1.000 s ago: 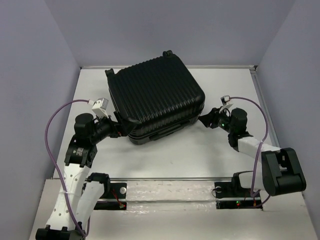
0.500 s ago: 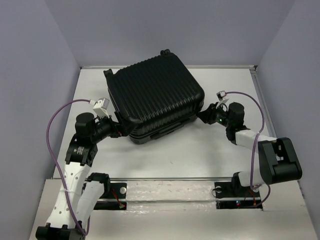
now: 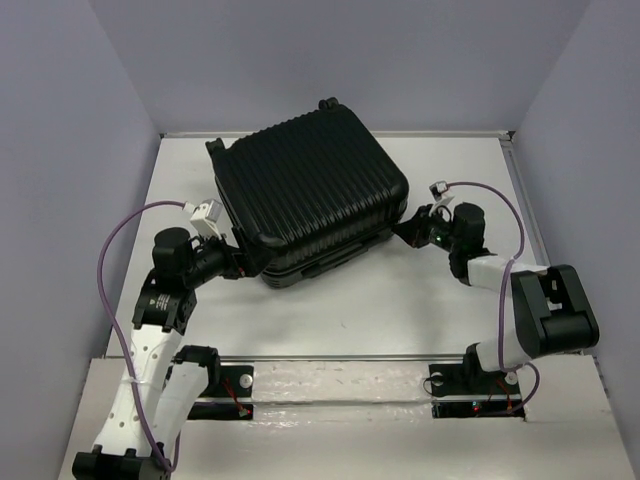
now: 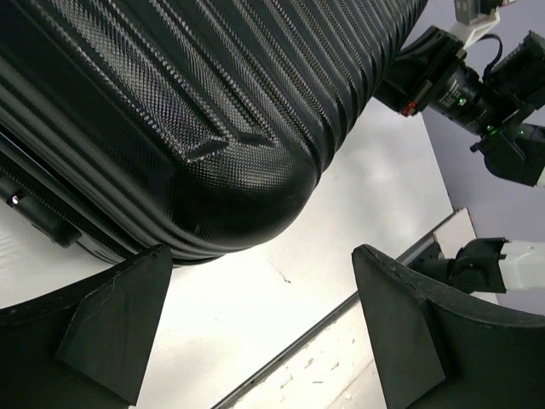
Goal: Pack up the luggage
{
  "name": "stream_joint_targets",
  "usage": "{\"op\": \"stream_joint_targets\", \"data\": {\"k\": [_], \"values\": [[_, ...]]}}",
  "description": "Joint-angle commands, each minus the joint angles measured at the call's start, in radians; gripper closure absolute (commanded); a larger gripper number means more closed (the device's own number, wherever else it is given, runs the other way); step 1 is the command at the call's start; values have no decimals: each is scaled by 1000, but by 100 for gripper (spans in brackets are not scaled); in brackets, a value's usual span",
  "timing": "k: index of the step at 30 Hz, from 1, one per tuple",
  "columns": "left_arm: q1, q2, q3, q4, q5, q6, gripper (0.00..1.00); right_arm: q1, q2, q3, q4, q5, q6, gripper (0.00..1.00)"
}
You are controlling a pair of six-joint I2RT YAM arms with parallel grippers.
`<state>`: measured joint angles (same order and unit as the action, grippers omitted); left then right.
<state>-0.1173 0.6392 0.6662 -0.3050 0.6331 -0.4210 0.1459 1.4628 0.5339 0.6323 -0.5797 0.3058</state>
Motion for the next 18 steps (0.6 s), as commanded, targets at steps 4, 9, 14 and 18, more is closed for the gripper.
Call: {"op": "stream_joint_targets", "data": {"k": [4, 9, 14, 18], "values": [[-7, 22, -14, 70, 65, -18, 1, 33, 21, 64, 89, 9, -14, 93], [-53, 50, -43, 200, 56, -93, 1, 138, -22, 72, -24, 104, -48, 93], [-192, 100, -53, 329, -37, -174, 1, 465, -97, 170, -507, 346, -128, 93], [-268, 135, -59, 402, -84, -212, 1, 633, -159, 175, -595, 292, -41, 93]]}}
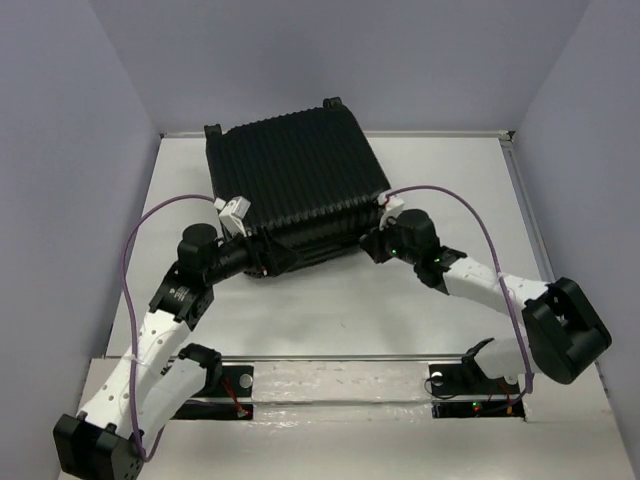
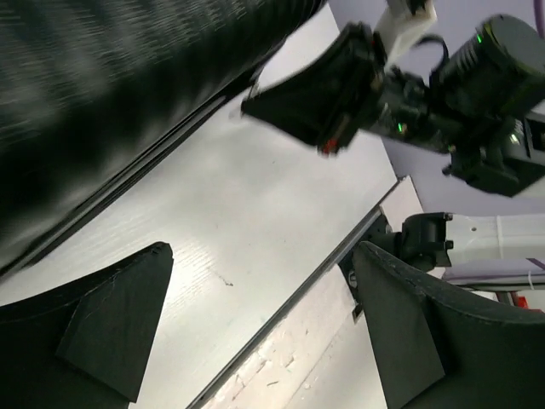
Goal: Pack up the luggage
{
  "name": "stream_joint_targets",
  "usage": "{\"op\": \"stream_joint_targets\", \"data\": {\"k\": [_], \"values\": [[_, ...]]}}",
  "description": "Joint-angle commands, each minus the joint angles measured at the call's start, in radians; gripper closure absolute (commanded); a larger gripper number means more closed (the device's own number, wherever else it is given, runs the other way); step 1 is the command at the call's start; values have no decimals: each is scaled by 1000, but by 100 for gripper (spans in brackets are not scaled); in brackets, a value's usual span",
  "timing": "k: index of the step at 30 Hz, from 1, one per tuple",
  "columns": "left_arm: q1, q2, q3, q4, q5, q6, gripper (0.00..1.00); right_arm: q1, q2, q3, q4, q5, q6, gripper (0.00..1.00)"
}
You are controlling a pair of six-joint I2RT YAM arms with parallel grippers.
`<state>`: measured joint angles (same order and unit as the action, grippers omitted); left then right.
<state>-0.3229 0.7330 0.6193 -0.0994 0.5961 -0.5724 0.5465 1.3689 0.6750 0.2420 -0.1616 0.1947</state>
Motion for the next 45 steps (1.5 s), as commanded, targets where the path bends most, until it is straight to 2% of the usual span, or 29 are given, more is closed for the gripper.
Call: {"op": "stream_joint_targets", "data": {"k": [1, 6, 9, 10, 14, 16, 19, 23, 24, 26, 35, 40, 45], "values": [[-67, 51, -13, 219, -54, -70, 1, 268, -59, 40, -216, -139, 90, 93], [-76, 37, 2, 257, -85, -92, 1, 455, 74, 142, -181, -128, 124, 93], [-76, 36, 45, 193, -99, -66, 1, 474, 114, 166, -161, 52, 155, 93], [-76, 13, 56, 166, -107, -34, 1, 436, 107, 160, -155, 74, 170, 93], [-71, -35, 141, -73, -316, 96, 1, 273, 30, 75, -93, 5, 195, 93], [-56, -37, 183, -156, -401, 143, 1, 241, -17, 54, -90, -4, 190, 93], [-35, -49, 218, -215, -513, 178, 1, 196, -36, 57, -92, -39, 184, 93], [73, -35, 287, -255, -798, 233, 1, 175, -30, 61, -92, -55, 169, 93], [112, -29, 295, -264, -830, 259, 1, 162, -34, 57, -92, -58, 169, 93], [113, 0, 304, -282, -880, 259, 1, 135, -56, 40, -92, -68, 169, 93], [185, 161, 358, -273, -737, 275, 1, 55, -122, -11, -92, -165, 155, 93], [234, 245, 381, -226, -806, 269, 1, 55, -128, -29, -72, -207, 161, 93], [262, 339, 387, -172, -647, 276, 1, 55, -133, -37, -58, -259, 167, 93]]}}
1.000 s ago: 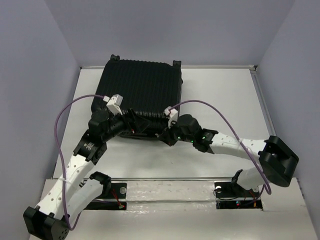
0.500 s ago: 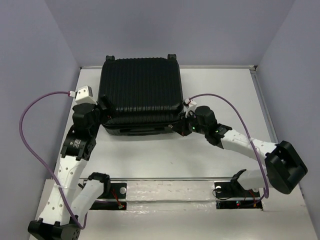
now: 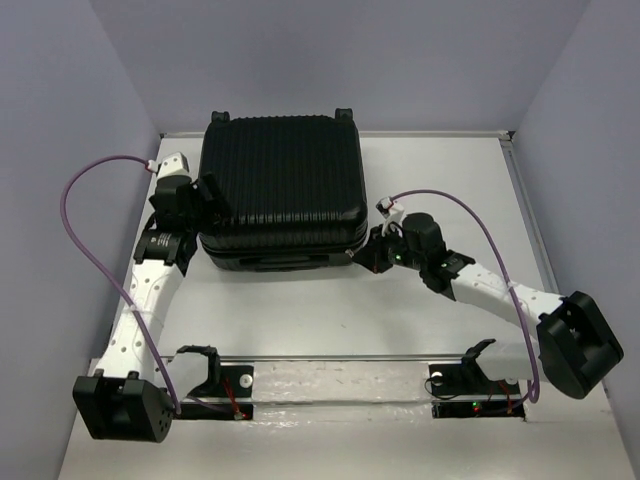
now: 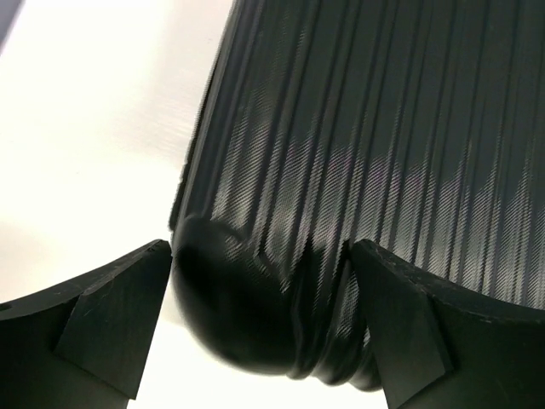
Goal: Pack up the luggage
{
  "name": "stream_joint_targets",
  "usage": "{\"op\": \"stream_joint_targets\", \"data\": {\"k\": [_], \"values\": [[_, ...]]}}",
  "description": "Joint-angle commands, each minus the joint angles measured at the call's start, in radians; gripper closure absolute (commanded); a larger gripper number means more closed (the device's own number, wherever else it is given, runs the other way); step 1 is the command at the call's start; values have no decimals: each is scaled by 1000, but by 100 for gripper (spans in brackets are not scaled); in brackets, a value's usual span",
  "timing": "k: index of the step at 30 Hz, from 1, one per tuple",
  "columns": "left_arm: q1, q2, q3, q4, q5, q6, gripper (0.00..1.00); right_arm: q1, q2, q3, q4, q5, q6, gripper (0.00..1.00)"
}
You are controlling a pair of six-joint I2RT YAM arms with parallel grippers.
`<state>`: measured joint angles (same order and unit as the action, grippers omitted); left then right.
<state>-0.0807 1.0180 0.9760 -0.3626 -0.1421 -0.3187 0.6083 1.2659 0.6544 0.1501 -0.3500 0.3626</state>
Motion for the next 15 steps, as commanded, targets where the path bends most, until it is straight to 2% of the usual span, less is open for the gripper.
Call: {"op": "stream_joint_targets", "data": {"k": [1, 4, 6, 10, 11, 15], "values": [[19, 82, 24, 102, 126, 23, 1, -7, -31, -22, 48, -75, 1, 93], [18, 111, -49, 177, 309, 11, 4, -7, -40, -41, 54, -67, 6, 93], [12, 122, -68, 191, 364, -2, 6, -7, -46, -41, 55, -63, 7, 93], [-112, 152, -71, 200, 337, -34, 10, -7, -57, -39, 54, -58, 7, 93], [-190, 169, -68, 208, 343, -61, 11, -7, -68, -41, 52, -46, 7, 93], [-376, 194, -56, 318, 378, -179, 12, -21, -106, -27, 2, 15, -4, 93]]}}
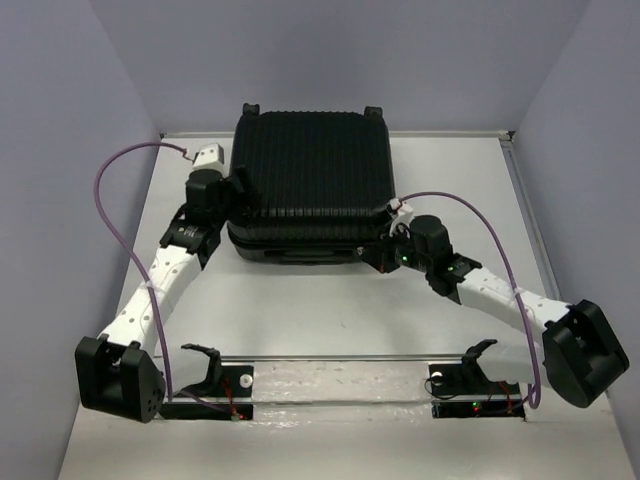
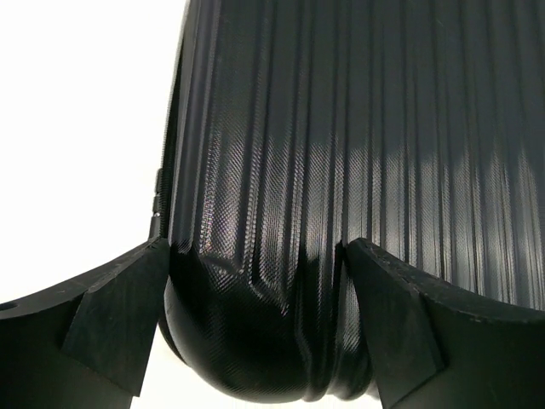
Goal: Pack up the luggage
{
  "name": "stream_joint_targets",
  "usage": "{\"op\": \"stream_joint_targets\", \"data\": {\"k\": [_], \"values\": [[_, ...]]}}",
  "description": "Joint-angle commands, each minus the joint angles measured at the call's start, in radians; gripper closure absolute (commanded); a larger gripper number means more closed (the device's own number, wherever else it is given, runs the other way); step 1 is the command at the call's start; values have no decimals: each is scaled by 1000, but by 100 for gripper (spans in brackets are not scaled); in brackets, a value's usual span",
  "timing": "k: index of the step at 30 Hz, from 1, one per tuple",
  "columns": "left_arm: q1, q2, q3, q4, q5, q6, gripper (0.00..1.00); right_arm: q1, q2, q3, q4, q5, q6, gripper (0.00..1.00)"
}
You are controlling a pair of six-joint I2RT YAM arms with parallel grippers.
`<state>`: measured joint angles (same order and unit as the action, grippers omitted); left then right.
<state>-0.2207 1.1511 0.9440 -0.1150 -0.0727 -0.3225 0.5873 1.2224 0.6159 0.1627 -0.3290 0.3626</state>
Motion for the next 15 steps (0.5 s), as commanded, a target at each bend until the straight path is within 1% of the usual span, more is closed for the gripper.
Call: {"op": "stream_joint_targets", "data": {"k": [1, 2, 4, 6, 8, 9, 11, 15], "values": [[-271, 64, -19, 92, 315, -200, 12, -9, -76, 22, -23, -2, -10, 93], [-343, 65, -4, 116, 309, -229, 13, -24, -99, 25, -34, -4, -14, 93], [-399, 67, 28, 129, 303, -242, 13, -64, -127, 31, -54, -13, -17, 93], [-427, 30, 56, 126, 287, -253, 12, -131, -164, 33, -80, -34, -21, 93], [-428, -34, 67, 117, 265, -244, 11, -171, -184, 24, -97, -35, -19, 93], [-428, -53, 82, 54, 210, -233, 10, -182, -188, 19, -101, -35, -13, 93], [-422, -94, 102, -12, 131, -196, 8, -182, -192, -4, -94, -64, 5, 93], [-391, -99, 93, -72, 83, -136, 4, -182, -193, -60, 20, -140, 67, 93]]}}
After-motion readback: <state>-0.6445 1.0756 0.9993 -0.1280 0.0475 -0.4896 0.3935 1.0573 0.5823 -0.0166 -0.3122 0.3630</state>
